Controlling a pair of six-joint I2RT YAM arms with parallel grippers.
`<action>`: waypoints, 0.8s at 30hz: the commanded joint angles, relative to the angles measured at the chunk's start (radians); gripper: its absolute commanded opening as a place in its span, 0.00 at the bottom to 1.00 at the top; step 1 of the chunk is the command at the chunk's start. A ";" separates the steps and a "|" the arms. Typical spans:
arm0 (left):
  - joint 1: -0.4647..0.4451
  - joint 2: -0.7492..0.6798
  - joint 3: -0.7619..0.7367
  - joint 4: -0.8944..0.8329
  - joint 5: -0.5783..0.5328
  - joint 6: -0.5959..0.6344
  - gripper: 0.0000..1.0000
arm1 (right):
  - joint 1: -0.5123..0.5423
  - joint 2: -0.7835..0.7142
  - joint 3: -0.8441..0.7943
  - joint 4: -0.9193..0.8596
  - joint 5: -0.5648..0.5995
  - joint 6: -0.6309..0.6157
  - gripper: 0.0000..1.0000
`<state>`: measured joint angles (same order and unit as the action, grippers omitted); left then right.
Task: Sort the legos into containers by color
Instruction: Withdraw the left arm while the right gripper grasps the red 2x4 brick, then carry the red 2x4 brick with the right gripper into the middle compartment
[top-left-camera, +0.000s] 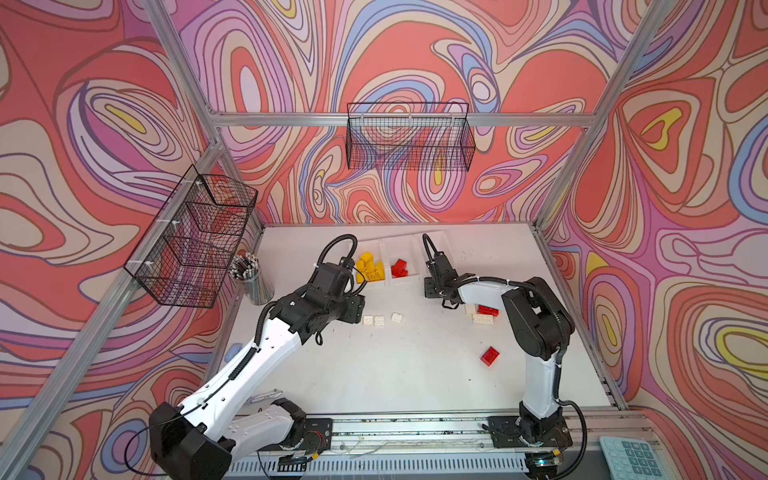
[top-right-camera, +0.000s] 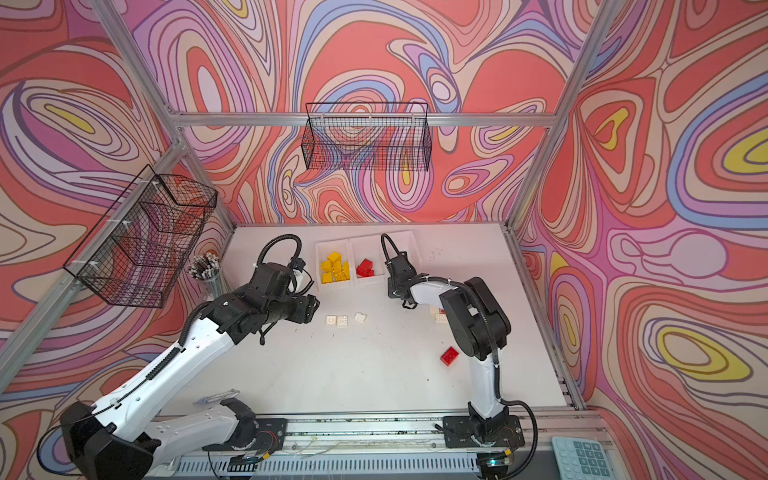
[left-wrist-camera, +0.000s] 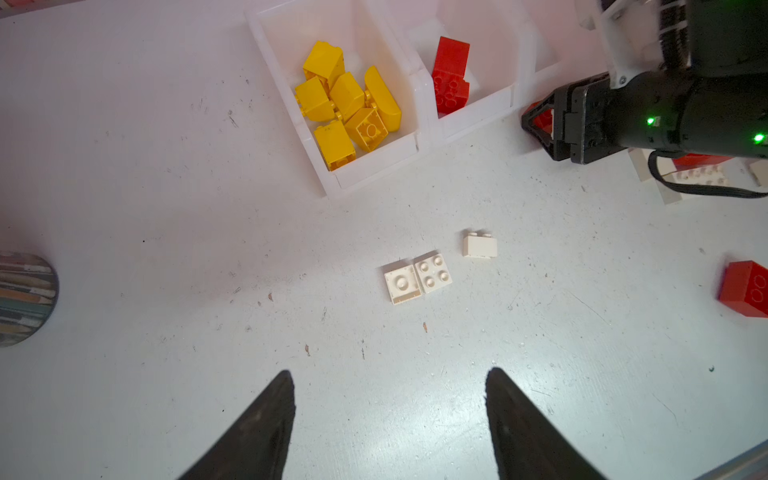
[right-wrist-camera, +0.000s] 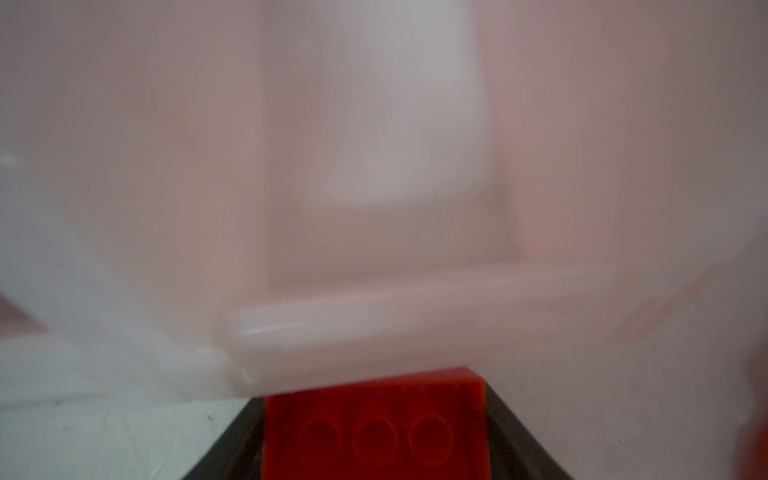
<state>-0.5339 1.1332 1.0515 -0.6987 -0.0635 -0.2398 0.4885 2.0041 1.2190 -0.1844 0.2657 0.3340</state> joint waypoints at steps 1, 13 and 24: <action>0.005 -0.022 -0.013 -0.023 0.030 -0.003 0.72 | 0.036 -0.064 -0.001 -0.043 0.033 -0.009 0.52; 0.005 -0.256 -0.162 -0.052 0.118 -0.102 0.77 | 0.099 -0.258 0.110 -0.179 -0.125 -0.029 0.53; 0.005 -0.359 -0.246 -0.033 0.101 -0.102 0.79 | 0.100 0.070 0.526 -0.255 -0.199 -0.045 0.56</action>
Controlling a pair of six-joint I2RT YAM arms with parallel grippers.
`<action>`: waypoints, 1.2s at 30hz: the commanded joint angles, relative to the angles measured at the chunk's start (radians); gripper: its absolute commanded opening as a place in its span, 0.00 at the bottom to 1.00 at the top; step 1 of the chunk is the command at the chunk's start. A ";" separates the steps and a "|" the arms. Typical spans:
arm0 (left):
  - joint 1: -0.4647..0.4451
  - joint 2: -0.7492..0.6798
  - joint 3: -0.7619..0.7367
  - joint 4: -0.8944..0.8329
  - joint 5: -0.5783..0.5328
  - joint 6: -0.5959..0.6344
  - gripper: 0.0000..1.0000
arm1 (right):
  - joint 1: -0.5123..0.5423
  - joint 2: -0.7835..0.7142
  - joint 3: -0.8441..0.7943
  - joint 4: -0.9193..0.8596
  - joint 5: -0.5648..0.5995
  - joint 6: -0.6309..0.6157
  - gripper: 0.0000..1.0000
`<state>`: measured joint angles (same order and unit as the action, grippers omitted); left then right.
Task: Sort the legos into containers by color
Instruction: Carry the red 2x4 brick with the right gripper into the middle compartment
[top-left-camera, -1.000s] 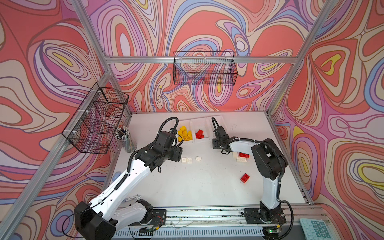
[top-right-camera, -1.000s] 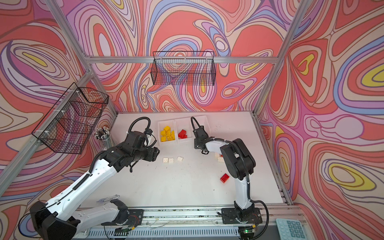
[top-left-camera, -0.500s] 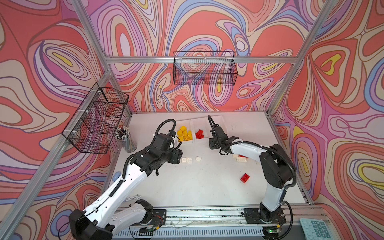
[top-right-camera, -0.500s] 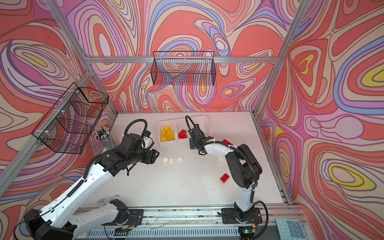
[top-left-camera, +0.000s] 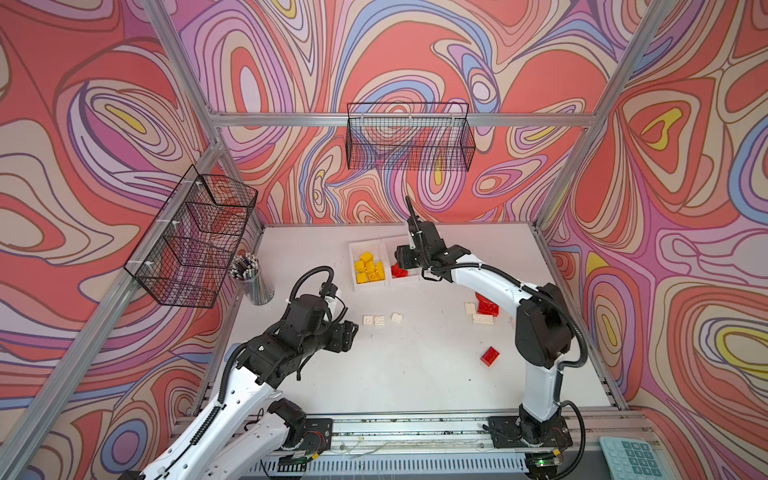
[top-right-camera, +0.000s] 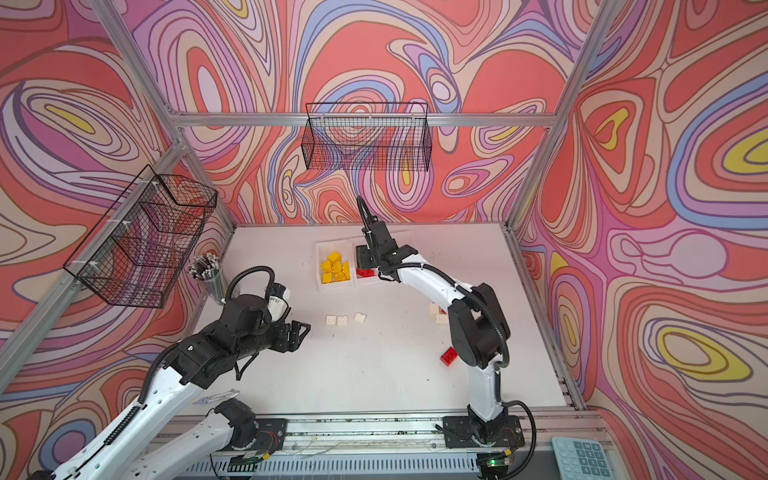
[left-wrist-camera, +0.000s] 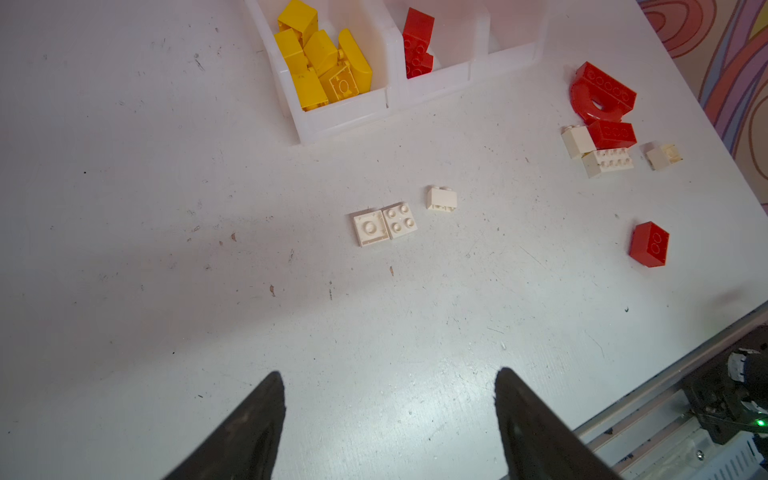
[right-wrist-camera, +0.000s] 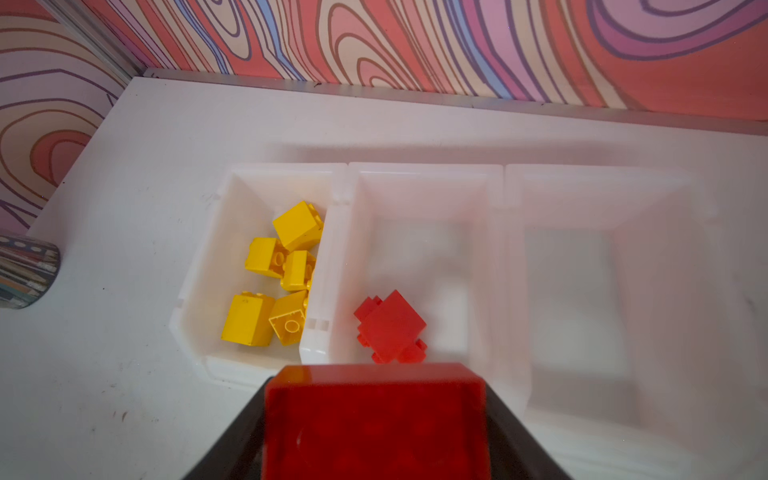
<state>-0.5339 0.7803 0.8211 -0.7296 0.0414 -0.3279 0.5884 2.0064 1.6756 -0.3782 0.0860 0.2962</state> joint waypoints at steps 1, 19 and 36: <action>0.005 -0.002 -0.016 0.001 0.001 -0.014 0.79 | 0.001 0.095 0.099 -0.070 -0.011 -0.006 0.57; 0.005 0.055 -0.004 0.012 0.033 0.000 0.79 | -0.029 0.165 0.210 -0.095 0.001 0.022 0.84; 0.005 0.080 0.000 0.001 0.000 -0.002 0.78 | -0.052 -0.045 -0.114 0.025 -0.228 0.073 0.38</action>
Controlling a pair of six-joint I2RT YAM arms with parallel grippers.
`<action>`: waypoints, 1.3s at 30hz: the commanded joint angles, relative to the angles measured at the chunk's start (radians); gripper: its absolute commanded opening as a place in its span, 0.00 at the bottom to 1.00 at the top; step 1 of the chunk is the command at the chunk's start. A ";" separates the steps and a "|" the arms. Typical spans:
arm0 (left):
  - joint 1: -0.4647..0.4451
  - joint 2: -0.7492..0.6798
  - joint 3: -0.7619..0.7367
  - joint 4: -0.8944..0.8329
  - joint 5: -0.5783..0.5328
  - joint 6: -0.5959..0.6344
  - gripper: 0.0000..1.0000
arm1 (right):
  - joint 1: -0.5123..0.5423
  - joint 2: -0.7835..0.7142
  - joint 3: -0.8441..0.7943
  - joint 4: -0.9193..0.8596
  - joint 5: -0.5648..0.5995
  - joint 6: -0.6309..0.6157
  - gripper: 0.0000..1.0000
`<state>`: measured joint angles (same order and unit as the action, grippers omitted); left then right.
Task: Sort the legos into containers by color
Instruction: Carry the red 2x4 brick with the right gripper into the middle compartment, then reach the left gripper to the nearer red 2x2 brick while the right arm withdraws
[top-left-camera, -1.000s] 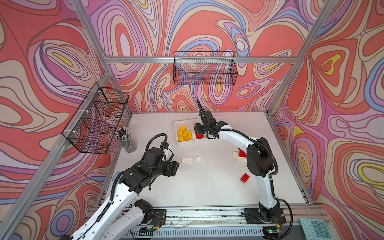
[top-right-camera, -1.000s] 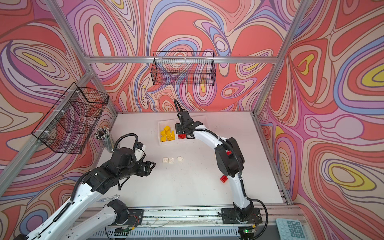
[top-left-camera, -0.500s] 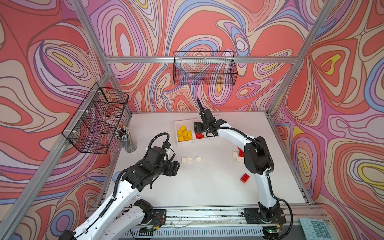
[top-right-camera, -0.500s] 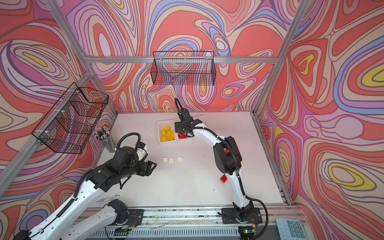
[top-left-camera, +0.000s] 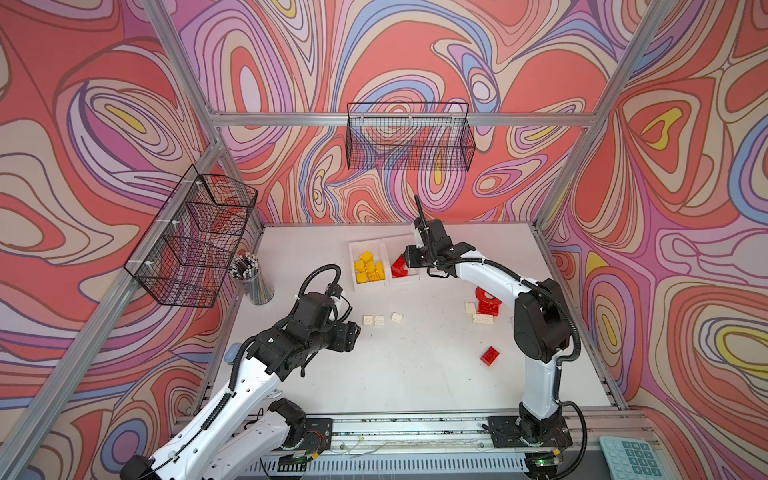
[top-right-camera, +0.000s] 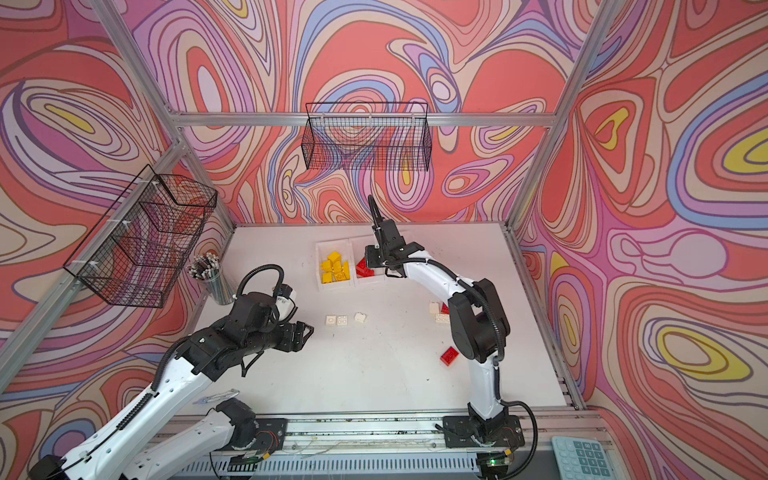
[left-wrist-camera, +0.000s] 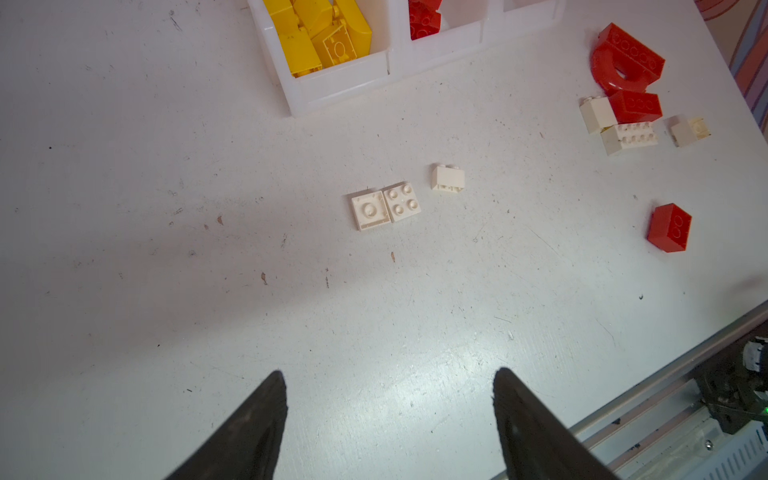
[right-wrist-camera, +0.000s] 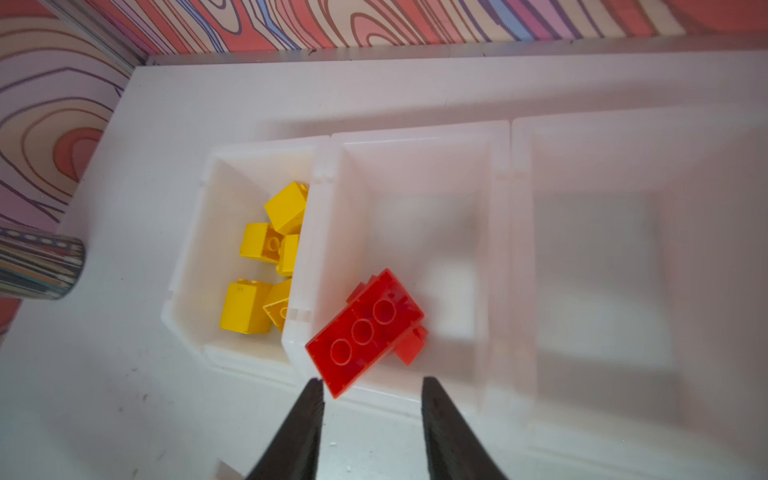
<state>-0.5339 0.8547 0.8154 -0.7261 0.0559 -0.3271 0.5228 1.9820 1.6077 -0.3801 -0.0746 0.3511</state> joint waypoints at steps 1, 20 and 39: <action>0.005 0.006 0.004 0.001 -0.011 -0.006 0.78 | 0.016 -0.034 -0.066 0.034 -0.066 0.024 0.38; -0.325 0.641 0.225 0.583 -0.046 0.026 0.77 | -0.447 -0.645 -0.485 0.145 -0.369 0.206 0.40; -0.650 1.282 0.728 0.553 -0.066 -0.101 0.77 | -0.669 -0.657 -0.756 0.501 -0.416 0.477 0.51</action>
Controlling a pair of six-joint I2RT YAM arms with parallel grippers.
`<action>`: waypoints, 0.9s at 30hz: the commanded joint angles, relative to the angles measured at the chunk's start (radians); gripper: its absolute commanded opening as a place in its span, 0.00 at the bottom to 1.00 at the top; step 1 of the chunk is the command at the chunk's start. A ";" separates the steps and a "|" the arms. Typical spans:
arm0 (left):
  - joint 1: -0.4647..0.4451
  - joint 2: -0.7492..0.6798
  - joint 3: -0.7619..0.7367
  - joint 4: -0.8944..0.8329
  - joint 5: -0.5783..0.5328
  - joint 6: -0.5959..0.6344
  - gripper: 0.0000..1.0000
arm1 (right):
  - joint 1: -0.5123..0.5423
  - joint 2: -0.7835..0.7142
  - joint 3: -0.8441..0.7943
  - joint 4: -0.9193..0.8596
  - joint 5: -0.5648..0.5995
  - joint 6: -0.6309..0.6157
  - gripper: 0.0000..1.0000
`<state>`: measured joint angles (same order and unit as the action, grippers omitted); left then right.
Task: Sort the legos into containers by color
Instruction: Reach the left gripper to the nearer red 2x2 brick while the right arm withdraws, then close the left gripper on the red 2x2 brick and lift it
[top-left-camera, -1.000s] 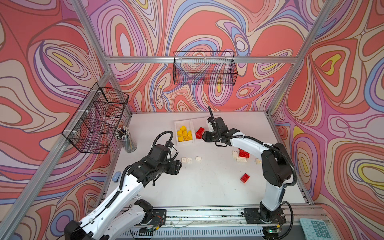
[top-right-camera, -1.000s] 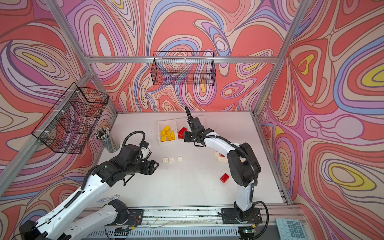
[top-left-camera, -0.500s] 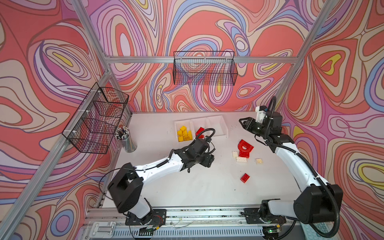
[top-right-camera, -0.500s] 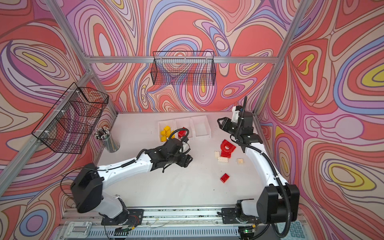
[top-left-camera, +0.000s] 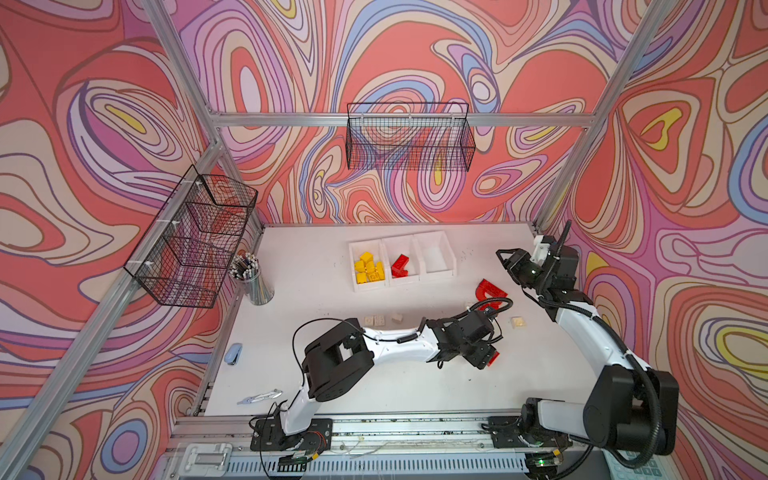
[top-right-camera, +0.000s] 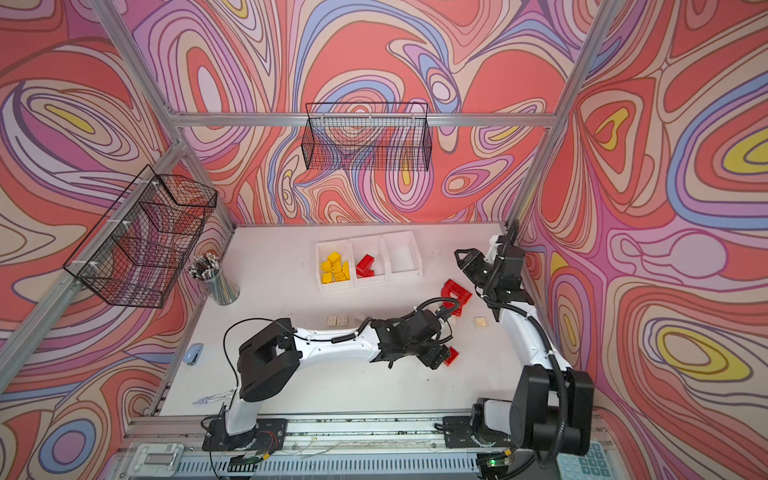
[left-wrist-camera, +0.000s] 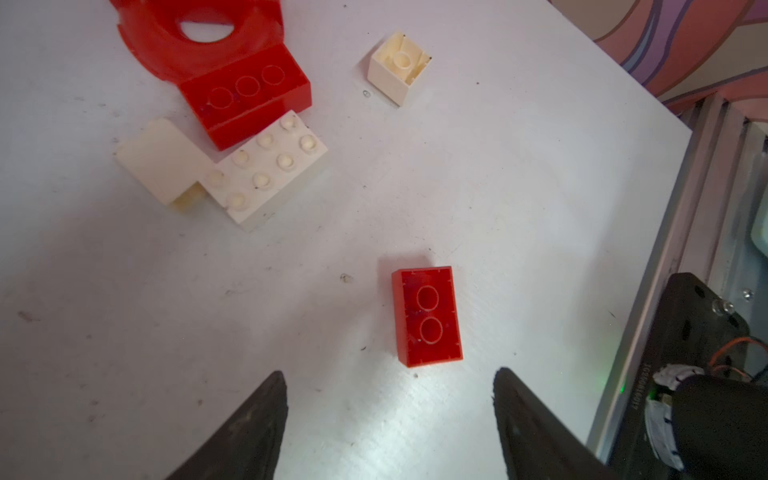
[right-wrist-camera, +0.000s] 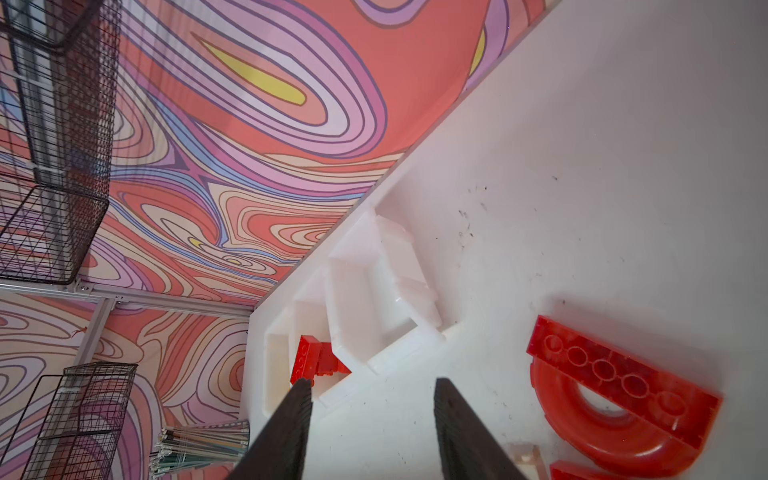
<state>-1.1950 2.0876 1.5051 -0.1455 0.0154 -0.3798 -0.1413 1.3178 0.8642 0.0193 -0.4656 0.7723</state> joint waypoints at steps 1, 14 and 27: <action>0.010 0.069 0.061 -0.042 -0.021 -0.051 0.77 | -0.007 0.011 -0.012 0.103 -0.024 0.053 0.52; -0.014 0.165 0.135 -0.089 0.002 -0.074 0.75 | -0.025 0.040 -0.033 0.090 -0.006 0.003 0.54; -0.062 0.125 0.167 -0.100 -0.019 -0.079 0.75 | -0.025 0.040 -0.040 0.079 -0.001 -0.019 0.54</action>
<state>-1.2430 2.2383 1.6276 -0.2134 0.0090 -0.4416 -0.1627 1.3590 0.8337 0.0967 -0.4759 0.7647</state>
